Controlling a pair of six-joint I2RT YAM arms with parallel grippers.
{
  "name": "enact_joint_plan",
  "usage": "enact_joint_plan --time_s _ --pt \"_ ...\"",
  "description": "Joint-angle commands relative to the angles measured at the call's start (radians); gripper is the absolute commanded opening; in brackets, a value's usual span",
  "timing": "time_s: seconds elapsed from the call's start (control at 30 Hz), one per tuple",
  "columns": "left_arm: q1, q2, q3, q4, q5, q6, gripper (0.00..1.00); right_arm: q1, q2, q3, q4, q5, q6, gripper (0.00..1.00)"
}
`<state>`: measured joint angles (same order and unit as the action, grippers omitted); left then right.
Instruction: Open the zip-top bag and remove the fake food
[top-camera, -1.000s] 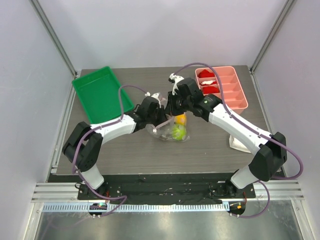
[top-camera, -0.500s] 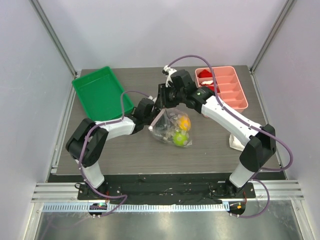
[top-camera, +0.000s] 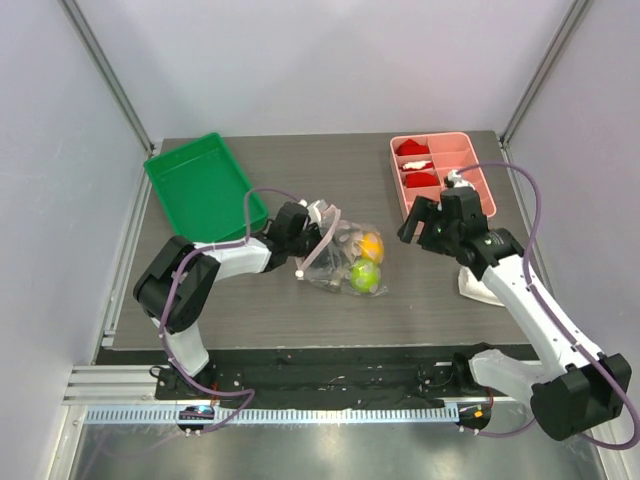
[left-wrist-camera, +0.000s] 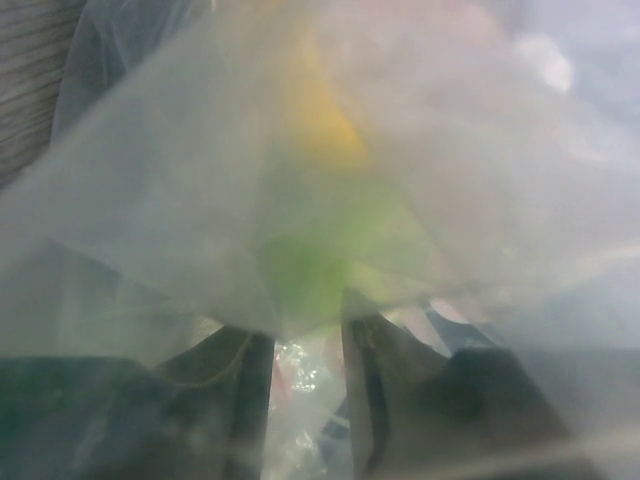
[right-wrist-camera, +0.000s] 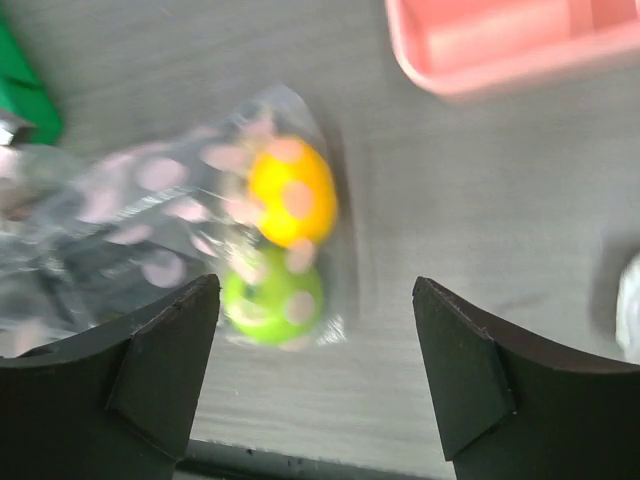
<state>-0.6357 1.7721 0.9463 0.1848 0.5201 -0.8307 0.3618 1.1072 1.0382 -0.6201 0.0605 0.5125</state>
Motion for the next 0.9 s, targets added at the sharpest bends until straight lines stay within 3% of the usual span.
enact_joint_plan --time_s 0.0,0.1,0.17,0.2,0.23,0.33,0.5,0.8,0.87 --pt "-0.004 -0.008 -0.018 0.032 0.035 0.001 0.33 -0.064 -0.043 -0.121 -0.030 -0.125 0.058 0.87" --pt "-0.004 -0.019 -0.020 0.018 0.046 0.008 0.33 -0.064 -0.086 -0.179 -0.036 -0.111 0.052 0.91" --pt "-0.005 -0.023 -0.020 0.018 0.049 0.005 0.33 -0.066 -0.069 -0.245 0.006 -0.084 0.072 0.80" --pt "-0.007 -0.025 -0.014 0.009 0.054 0.005 0.33 -0.066 -0.054 -0.301 0.026 -0.085 0.078 0.67" --pt "-0.009 -0.026 -0.011 0.001 0.060 0.007 0.34 -0.066 -0.012 -0.325 0.045 -0.091 0.084 0.40" --pt "-0.019 -0.030 -0.006 -0.001 0.075 0.010 0.39 -0.061 0.028 -0.406 0.170 -0.160 0.110 0.20" --pt "-0.041 -0.007 0.003 0.002 0.092 0.009 0.49 -0.034 0.075 -0.500 0.394 -0.229 0.213 0.16" --pt "-0.081 0.036 0.025 0.051 0.110 -0.007 0.57 0.015 0.249 -0.471 0.649 -0.289 0.230 0.11" --pt "-0.090 0.046 0.032 0.048 0.103 -0.008 0.63 0.025 0.295 -0.458 0.684 -0.320 0.241 0.09"
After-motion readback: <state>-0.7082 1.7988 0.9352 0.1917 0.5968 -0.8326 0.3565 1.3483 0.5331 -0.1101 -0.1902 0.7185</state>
